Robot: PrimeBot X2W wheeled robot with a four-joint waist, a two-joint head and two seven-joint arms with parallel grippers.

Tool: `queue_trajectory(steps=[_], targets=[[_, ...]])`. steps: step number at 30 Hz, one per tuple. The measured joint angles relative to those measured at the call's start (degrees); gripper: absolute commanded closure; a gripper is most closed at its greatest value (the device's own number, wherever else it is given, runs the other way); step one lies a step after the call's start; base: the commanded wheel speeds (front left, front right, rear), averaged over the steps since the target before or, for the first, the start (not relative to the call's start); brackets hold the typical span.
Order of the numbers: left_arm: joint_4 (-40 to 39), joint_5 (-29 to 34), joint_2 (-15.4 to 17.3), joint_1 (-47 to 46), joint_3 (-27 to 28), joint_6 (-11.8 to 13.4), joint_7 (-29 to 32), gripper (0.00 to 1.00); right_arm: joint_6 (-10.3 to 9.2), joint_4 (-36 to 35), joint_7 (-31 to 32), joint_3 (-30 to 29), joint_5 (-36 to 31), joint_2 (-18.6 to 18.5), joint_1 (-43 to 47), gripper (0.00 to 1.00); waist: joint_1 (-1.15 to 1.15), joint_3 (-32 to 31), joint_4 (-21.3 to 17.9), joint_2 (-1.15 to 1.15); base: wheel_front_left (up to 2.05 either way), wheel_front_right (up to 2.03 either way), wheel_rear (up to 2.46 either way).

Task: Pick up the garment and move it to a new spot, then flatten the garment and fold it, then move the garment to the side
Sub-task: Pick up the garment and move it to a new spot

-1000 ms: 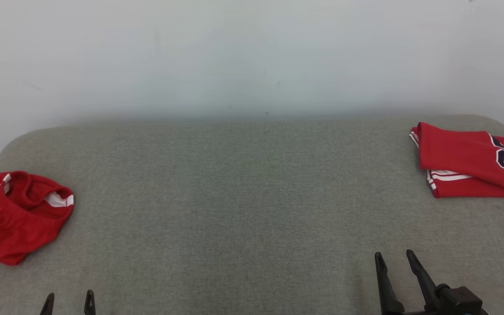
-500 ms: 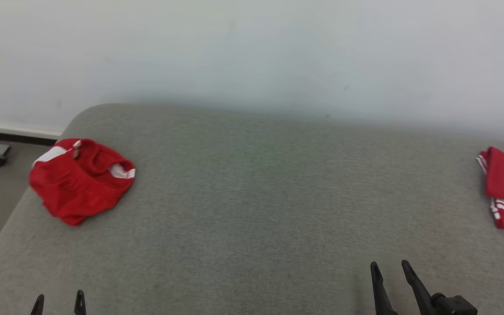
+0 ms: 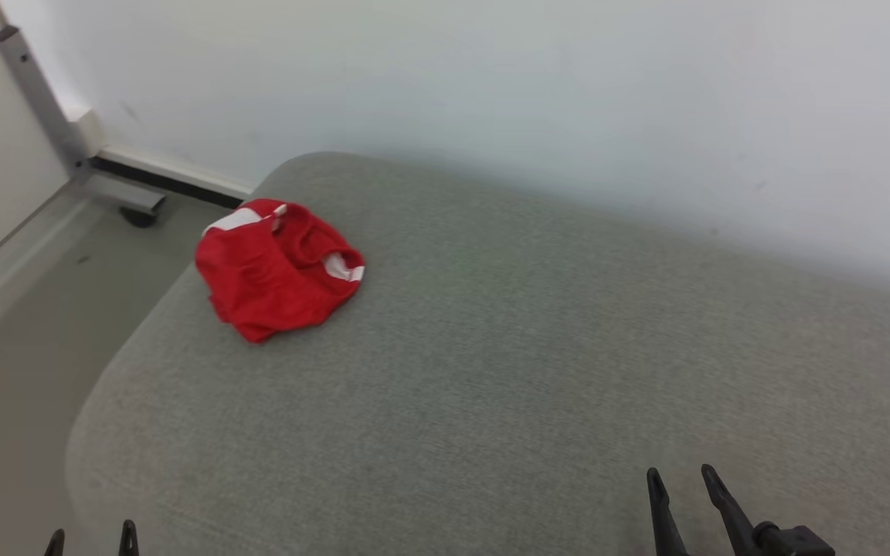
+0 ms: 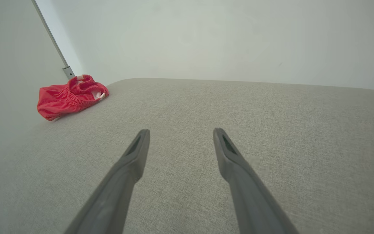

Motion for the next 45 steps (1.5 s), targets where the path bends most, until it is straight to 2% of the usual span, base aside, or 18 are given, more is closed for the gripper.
queue_trajectory(steps=[10, 21, 27, 33, 45], targets=[[-0.2, -0.2, -0.3, 0.4, 1.8, 0.0, 0.0, 0.0, 0.0, 0.1, 0.0, 1.0, -0.2, 0.0, -0.6, 0.0, 0.0, 0.4, 5.7, 0.0, 0.0, 0.0, 0.0], [0.1, -0.1, -0.7, -0.1, 3.1, 0.0, 0.0, 0.0, 0.0, 0.2, 0.0, 1.2, -0.2, -0.3, -1.2, 0.0, 0.0, 1.3, 6.0, 0.0, 0.0, 0.0, 0.0], [1.3, -1.3, 0.6, -6.3, 3.1, 0.0, 0.0, 0.0, 0.0, -0.8, 0.0, 0.1, -0.6, -1.3, -2.0, 0.0, 0.0, 2.7, 4.7, 0.0, 0.0, 0.0, 0.0], [4.4, -3.9, 3.8, -17.5, 1.8, 0.0, 0.0, 0.0, 0.0, -2.2, 0.0, -0.8, -2.1, -2.6, -4.0, 0.0, 0.0, 6.0, 2.5, 0.0, 0.0, 0.0, 0.0], [13.3, -12.8, 13.9, -40.2, -0.6, 0.0, 1.0, 0.0, 0.0, -7.2, 0.3, -2.9, -4.2, -3.8, -9.4, 0.0, 0.01, 15.2, -5.5, 0.0, 0.0, 0.0, 0.0]])
